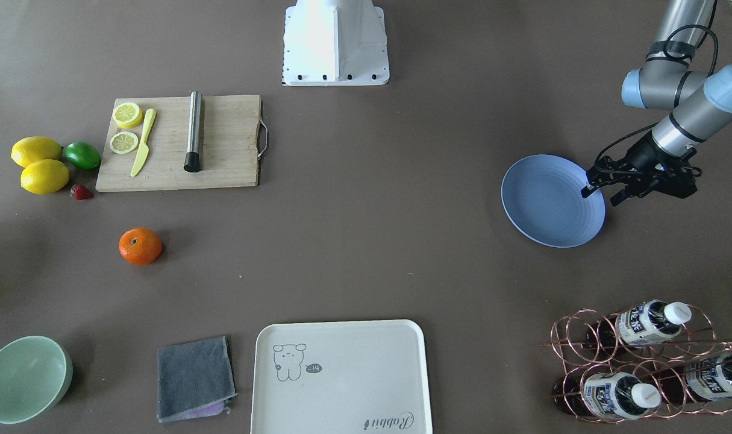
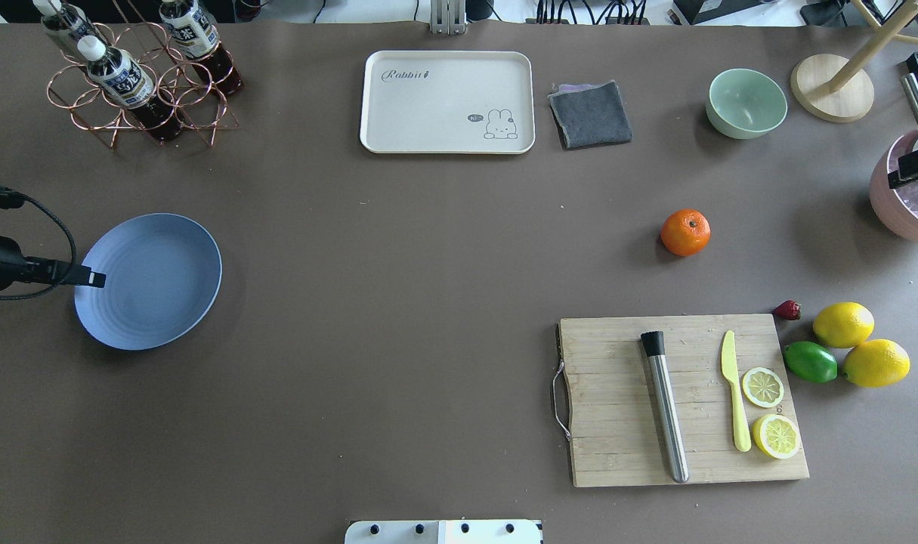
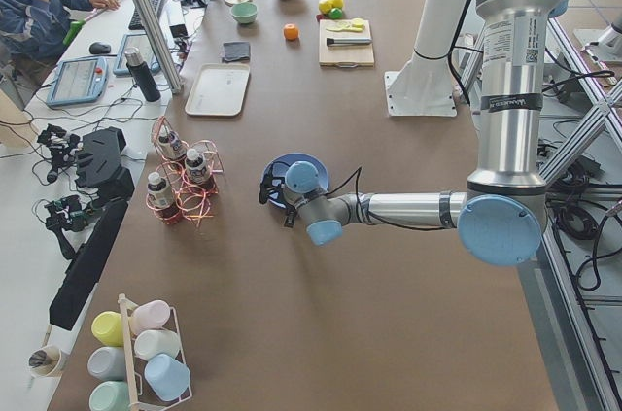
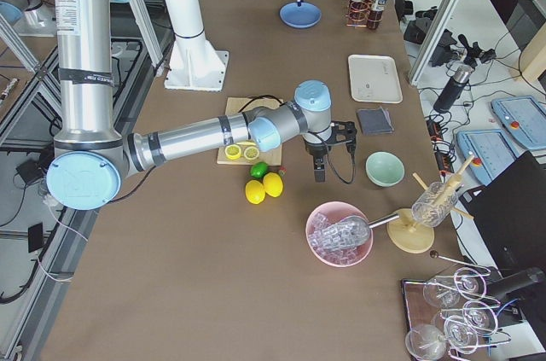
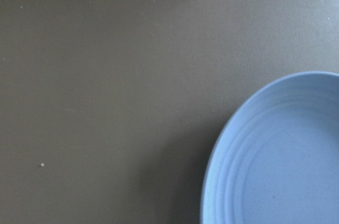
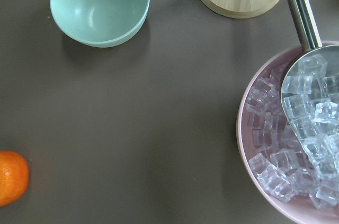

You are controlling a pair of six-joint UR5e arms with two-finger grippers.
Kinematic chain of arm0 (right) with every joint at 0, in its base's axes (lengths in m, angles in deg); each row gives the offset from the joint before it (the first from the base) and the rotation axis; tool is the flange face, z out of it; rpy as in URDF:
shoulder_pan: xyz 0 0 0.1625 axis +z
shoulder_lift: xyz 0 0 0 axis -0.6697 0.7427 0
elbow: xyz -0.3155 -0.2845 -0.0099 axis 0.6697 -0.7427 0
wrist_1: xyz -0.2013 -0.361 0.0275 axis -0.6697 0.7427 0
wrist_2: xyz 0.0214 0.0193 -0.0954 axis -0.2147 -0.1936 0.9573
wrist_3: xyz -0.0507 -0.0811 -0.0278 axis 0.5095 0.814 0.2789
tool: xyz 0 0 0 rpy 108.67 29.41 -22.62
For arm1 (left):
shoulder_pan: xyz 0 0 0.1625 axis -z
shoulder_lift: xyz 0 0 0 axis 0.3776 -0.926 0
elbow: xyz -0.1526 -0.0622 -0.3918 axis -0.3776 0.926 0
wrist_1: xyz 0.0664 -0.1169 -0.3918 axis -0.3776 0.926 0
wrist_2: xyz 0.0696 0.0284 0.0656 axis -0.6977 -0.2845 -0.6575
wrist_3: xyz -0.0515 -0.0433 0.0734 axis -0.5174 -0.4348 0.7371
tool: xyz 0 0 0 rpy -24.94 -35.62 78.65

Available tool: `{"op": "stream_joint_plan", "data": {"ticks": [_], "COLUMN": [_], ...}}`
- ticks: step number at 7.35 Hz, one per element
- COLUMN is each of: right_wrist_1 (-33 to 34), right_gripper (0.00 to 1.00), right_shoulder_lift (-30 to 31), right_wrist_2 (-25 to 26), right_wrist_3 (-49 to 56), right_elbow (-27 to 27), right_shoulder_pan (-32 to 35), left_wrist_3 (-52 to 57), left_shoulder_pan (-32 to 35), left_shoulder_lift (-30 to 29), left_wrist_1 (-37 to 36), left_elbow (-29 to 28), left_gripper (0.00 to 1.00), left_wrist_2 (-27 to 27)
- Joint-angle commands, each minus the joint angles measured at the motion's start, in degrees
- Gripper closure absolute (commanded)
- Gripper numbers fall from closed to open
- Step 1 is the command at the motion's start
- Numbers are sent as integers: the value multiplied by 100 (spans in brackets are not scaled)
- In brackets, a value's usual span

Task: Pick orange to plate
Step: 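Push the blue plate with the left gripper toward the table center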

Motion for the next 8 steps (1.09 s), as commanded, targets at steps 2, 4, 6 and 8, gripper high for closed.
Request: {"op": "stream_joint_plan", "data": {"ticks": [2,4,6,8], "right_wrist_1": [-11,-20,-64,-64], "right_gripper": [0,0,0,0], "right_shoulder_lift": [-4,-4,5,-12], "right_wrist_2": [-4,-13,-4,-4], "right_wrist_3": [4,4,4,4], "right_elbow": [13,48,49,40], "right_shoulder_pan": [-2,-2,-2,-2], "left_wrist_3": [-99,-708,-2431,-3442], "left_shoulder_pan": [-44,17,-17,-218], "left_shoulder_lift": [71,-16,-515,-1331], "left_wrist_1": [67,58,-3,-56], "left_elbow": [88,403,913,906], "left_gripper": [100,100,100,100], "left_wrist_2": [20,466,451,389]}}
